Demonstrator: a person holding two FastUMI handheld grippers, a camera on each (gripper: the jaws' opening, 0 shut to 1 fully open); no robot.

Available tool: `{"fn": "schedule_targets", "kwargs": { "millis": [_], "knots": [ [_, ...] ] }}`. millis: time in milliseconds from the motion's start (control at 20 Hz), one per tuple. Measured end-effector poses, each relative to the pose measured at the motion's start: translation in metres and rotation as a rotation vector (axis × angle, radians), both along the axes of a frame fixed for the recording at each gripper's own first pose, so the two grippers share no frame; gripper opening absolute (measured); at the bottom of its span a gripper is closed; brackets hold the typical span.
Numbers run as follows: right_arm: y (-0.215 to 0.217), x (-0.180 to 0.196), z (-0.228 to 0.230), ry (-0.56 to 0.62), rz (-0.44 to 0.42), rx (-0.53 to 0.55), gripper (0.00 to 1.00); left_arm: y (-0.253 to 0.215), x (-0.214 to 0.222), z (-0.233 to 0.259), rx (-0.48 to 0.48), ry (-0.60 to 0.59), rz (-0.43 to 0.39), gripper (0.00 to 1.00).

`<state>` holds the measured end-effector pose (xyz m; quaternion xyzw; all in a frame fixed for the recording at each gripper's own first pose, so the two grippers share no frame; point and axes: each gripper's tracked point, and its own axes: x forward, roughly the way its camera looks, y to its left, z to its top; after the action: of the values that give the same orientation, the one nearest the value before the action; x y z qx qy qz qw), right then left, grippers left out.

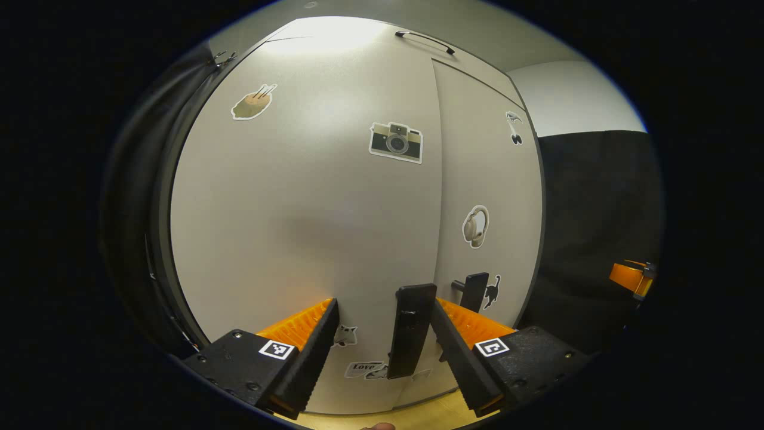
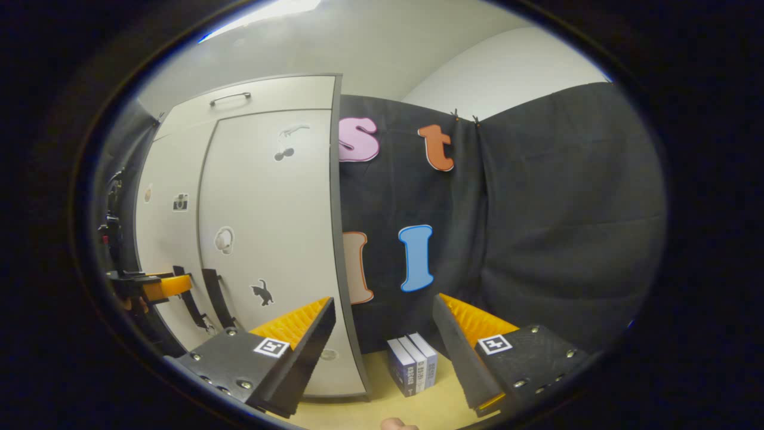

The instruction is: Grasp the bottle in the cabinet with the left hand and place it on the coaster, then close the right door with the right hand and the left door with the left hand.

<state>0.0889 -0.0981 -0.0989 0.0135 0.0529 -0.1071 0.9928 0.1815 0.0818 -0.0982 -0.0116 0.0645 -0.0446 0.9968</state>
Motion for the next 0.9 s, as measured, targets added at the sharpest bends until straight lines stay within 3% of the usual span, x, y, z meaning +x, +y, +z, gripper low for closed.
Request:
{"fn": "schedule_targets", "kwargs": {
  "millis": [400, 700, 900],
  "knots": [
    [0.043, -0.006, 0.021, -0.036, 0.085, 0.044, 0.99, -0.001, -0.022, 0.006, -0.022, 0.037, 0.024, 0.94],
    [0.067, -0.025, 0.029, -0.052, 0.155, 0.041, 0.99, -0.022, -0.063, 0.066, -0.004, -0.059, 0.039, 0.90],
    [0.063, -0.036, 0.027, -0.039, 0.160, 0.011, 0.97, -0.048, -0.082, 0.100, -0.015, -0.130, 0.003, 0.88]
  ]
}}
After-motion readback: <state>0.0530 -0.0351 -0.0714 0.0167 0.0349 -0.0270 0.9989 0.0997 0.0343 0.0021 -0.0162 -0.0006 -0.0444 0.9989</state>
